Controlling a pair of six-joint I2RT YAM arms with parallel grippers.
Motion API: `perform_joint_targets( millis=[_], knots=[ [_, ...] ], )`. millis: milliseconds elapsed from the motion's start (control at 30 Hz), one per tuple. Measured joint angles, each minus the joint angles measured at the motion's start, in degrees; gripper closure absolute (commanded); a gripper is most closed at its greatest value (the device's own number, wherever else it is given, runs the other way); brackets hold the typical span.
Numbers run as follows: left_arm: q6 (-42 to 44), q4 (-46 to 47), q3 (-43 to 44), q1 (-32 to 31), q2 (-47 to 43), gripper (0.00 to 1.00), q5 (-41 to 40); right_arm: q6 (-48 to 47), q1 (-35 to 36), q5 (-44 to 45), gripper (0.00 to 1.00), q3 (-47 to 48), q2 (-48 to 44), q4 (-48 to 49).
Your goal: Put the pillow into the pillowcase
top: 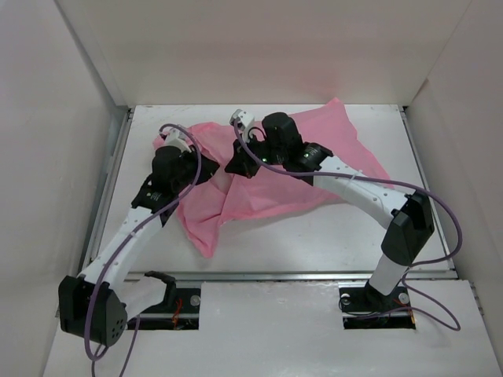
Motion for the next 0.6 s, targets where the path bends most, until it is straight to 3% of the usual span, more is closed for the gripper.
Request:
perform_joint_targets(
  millis=[133,433,600],
  knots=[
    [0.13,-2.23,0.31,-0.09,3.91,1.0,-0.37,0.07,0.0,0.31,1.0,0.0,0.0,0.0],
    [-0.02,-12.04,0.37,-0.09,1.77,1.0,-12.9,0.07,0.0,0.94,1.0,0.0,0.0,0.02],
    [-0.7,-16.13,0.52,-0.09,-0.2,0.93,-18.95,0.07,0.0,0.9,1.0,0.0,0.2,0.04]
  ],
)
